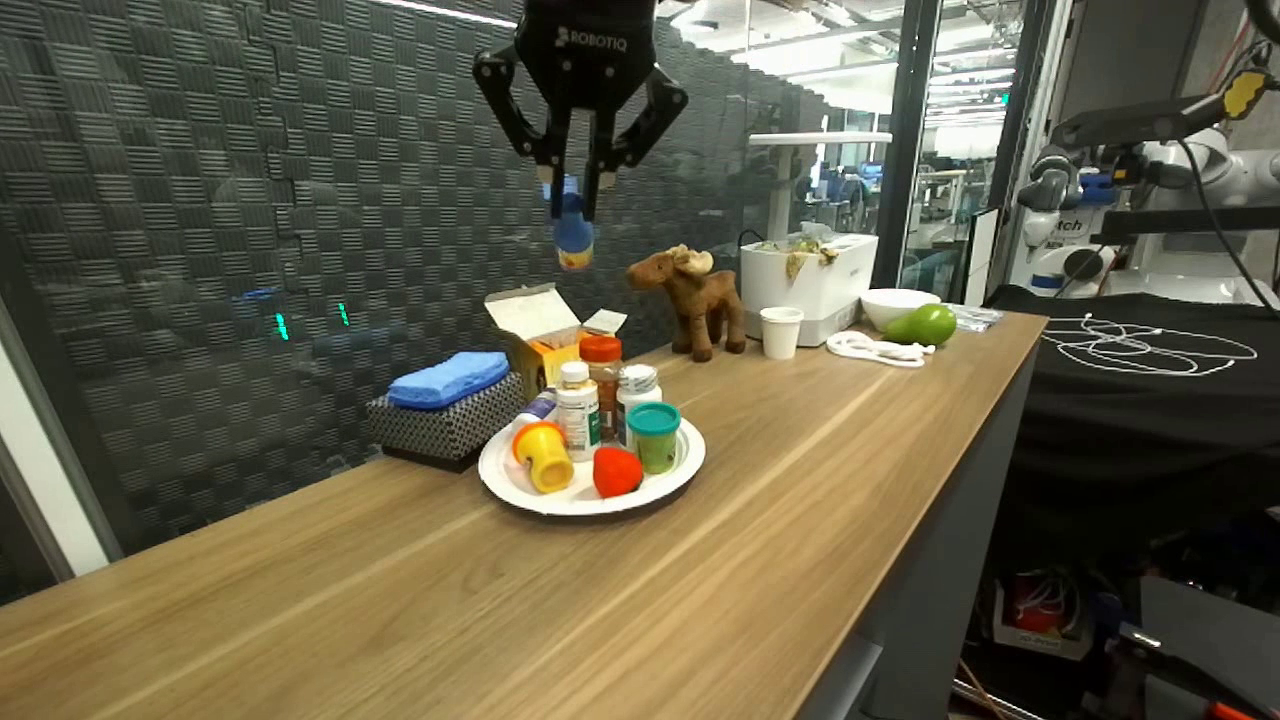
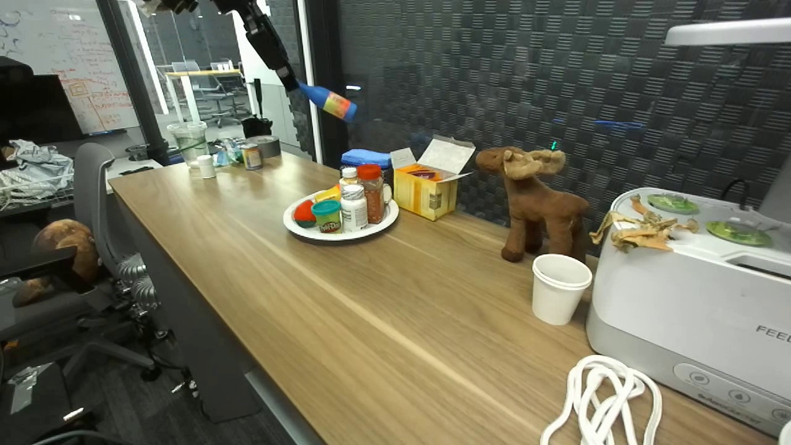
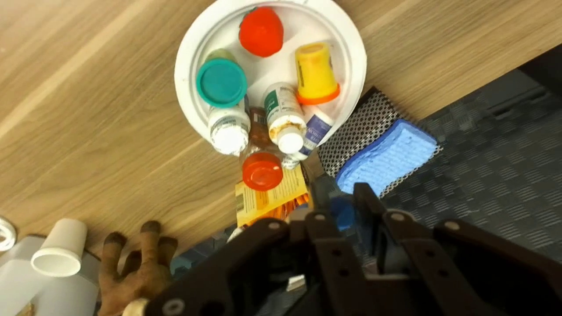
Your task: Put the containers and strawberry on the white plate
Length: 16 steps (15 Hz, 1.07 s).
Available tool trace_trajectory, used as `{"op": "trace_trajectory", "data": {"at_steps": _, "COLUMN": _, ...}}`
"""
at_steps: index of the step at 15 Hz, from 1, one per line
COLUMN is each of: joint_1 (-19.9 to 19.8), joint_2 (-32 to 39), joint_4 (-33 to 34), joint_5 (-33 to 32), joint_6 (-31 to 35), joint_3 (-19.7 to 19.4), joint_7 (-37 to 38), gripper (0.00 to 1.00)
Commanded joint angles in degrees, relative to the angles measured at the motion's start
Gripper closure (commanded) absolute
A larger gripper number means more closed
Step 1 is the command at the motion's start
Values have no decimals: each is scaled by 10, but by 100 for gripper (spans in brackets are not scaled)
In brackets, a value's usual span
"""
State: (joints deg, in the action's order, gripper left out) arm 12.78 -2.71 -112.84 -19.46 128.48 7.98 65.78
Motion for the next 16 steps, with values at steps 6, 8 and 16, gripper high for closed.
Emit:
{"op": "trace_trajectory", "data": {"at_steps": 6, "joint_1": -34, "joint_2": -27, "joint_4": -50, "joint_5": 268, "joint_6": 13, "joint_3": -5, "joint_7": -85, "gripper": 95}}
{"op": "trace_trajectory", "data": {"at_steps": 8, "joint_1": -41, "joint_2": -26, "joint_4": -67, "joint_5": 320, "joint_6": 17, "joint_3": -9, "joint_7": -112, "gripper": 95}}
{"op": "trace_trajectory", "data": {"at_steps": 16, "joint_1": -63, "joint_2": -14, "joint_4": -119, "joint_5": 414, "joint_6": 60, "joint_3": -22, "joint_7": -192, "gripper": 95}}
